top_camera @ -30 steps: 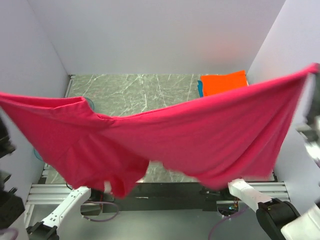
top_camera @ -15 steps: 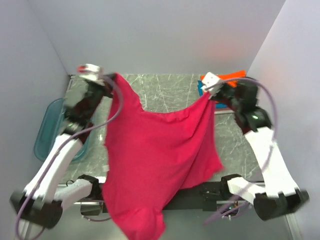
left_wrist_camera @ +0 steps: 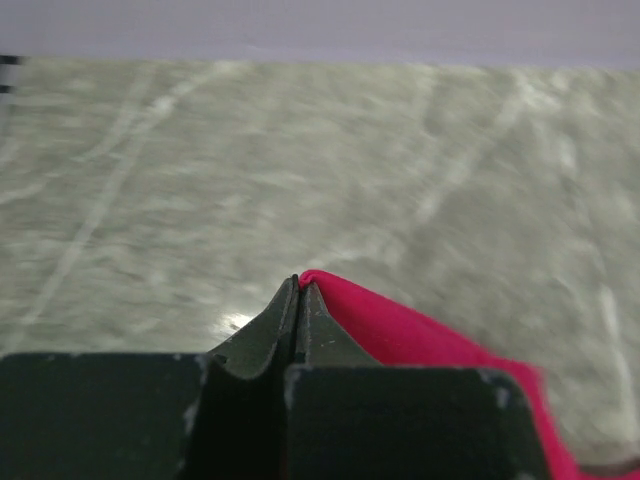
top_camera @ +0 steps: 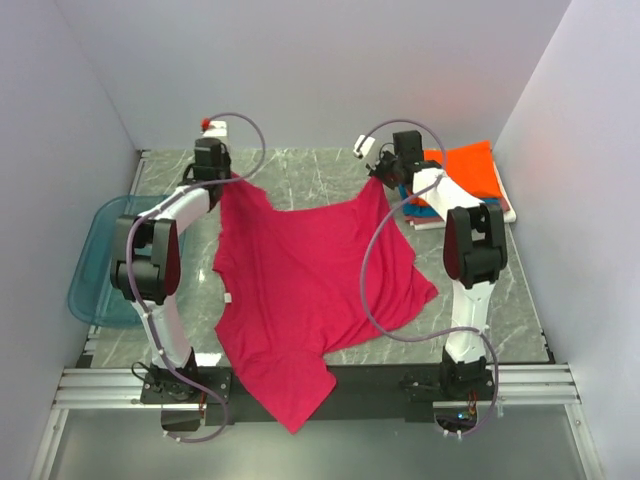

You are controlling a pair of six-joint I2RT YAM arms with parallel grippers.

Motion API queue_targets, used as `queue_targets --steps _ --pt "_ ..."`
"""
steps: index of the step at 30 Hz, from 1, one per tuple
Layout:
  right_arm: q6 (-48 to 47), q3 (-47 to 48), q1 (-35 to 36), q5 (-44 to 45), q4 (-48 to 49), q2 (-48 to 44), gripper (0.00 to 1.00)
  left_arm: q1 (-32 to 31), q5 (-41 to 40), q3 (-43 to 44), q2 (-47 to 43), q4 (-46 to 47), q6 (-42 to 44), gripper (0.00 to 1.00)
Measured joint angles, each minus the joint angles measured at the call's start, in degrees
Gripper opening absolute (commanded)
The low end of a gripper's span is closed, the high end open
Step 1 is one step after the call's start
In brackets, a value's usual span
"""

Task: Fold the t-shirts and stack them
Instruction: Flatten the tshirt out

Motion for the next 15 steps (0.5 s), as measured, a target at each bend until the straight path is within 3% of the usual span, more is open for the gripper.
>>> queue_targets --steps 7,15 --pt "1.53 6.08 0.11 3.21 1.11 4.87 0.00 5.46 -2.97 4.33 1.60 0.02 -1.09 0.00" --pt "2.99 6.10 0.11 4.44 1.33 4.87 0.00 5.70 -0.68 4.92 2.16 -0.33 -1.90 0.00"
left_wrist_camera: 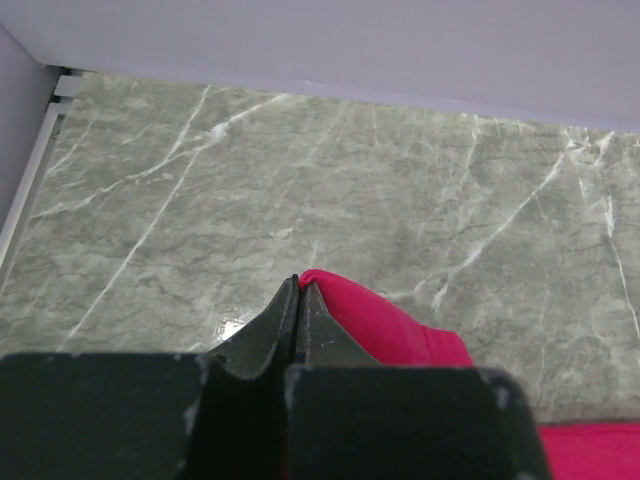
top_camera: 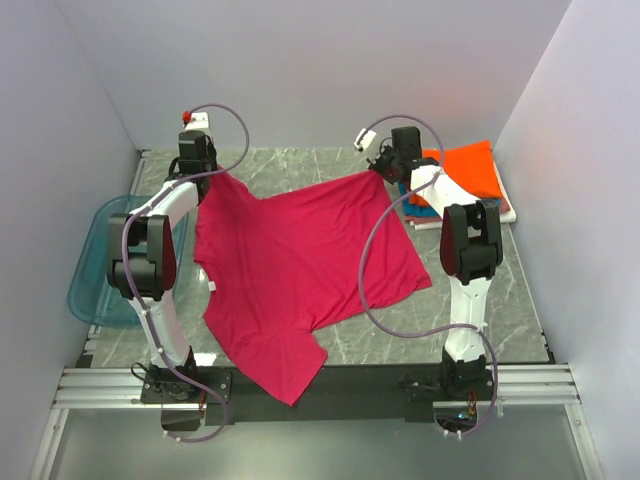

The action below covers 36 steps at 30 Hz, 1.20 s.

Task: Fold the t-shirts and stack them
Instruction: Flatten the tshirt out

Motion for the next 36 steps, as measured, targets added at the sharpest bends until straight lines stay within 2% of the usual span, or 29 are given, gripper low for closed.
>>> queue_targets --steps 12,20,27,36 --pt "0.85 0.00 0.00 -0.24 -0.04 0.00 0.00 0.04 1.31 -0.15 0.24 0.33 0.00 0.00" --pt "0.39 -2.08 0.00 -1.68 -0.66 -2.16 0.00 0.59 3.15 -5.81 -1.75 2.58 -0.48 0.00" --pt "0.74 -2.05 0.00 -1.29 -0.44 -2.69 0.00 0.96 3.61 -6.23 -3.56 3.26 -0.44 0.00" --pt "5.25 -2.05 0.00 1.73 4.57 -2.71 0.00 2.23 2.51 -6.23 -8.85 5.51 -1.38 0.00"
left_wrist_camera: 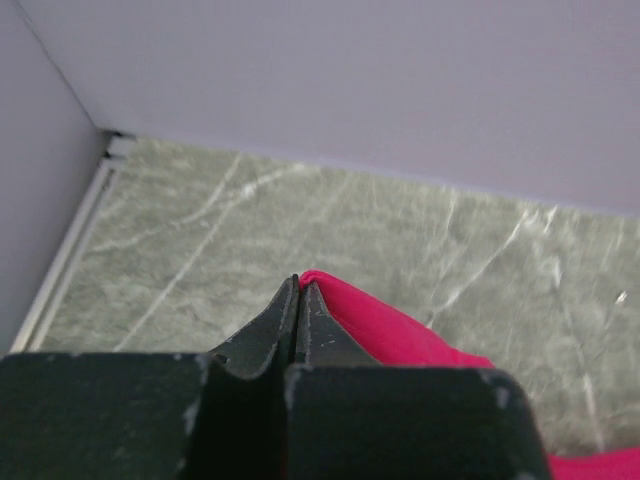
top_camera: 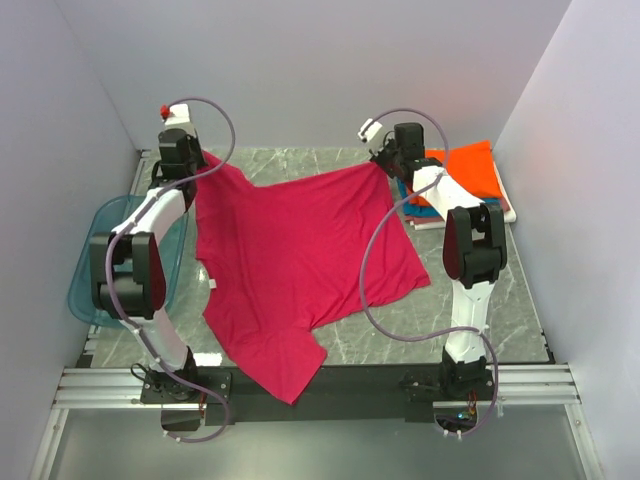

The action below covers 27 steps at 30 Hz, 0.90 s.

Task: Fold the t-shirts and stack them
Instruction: Flatten the tshirt out

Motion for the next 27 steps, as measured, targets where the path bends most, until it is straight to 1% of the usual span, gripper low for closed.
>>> queue_targets --steps 9,14,16,20,25,27 --pt "3.19 0.00 0.00 1.36 3.56 -3.28 0.00 1.40 -0.35 -0.15 -4.76 2.84 -1.66 0.00" --pt "3.13 -0.68 0.00 1.36 3.06 -8.66 0.00 1.81 0.74 -2.01 -9.03 2.82 -2.54 0.01" --pt "2.99 -0.81 0.00 1.11 1.20 -12.04 0.00 1.81 1.70 -3.34 -12.92 2.67 -3.39 0.01" --pt "1.79 -0.94 0.42 0.00 -3.91 -23.65 0.00 1.75 3.87 -5.86 -24.57 2.67 -5.09 0.01" --pt "-1.05 -0.04 1.99 -0.50 -9.33 -41.99 0.00 1.75 6.99 -5.97 -42.80 3.82 -6.88 0.01" --pt "-1.49 4.04 2.93 -0.50 -12.55 -47.50 0.00 1.75 8.39 -5.66 -50.49 4.94 -7.74 0.01"
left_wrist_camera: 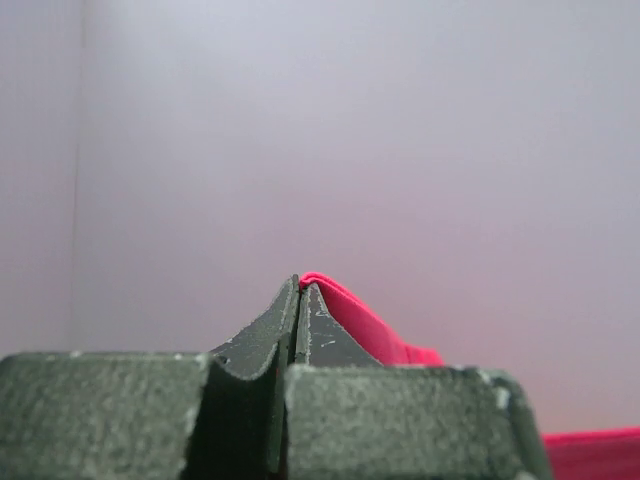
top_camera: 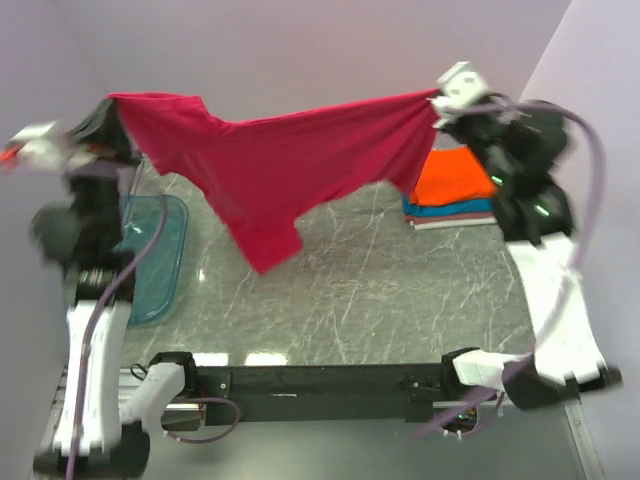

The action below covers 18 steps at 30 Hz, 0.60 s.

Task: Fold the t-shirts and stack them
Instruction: Flatten the tshirt out

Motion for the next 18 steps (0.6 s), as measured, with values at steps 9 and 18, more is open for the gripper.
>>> queue_targets --steps 9,18 --pt "0.94 21.79 0.57 1.07 -9.18 -12.74 0.00 -0.87 5.99 10.23 -15.19 3.58 -3.15 0.01" --pt "0.90 13.51 0.55 3.39 -8.94 -19.34 0.00 -4.04 8.17 9.55 -15.28 4.37 -3.82 0.01"
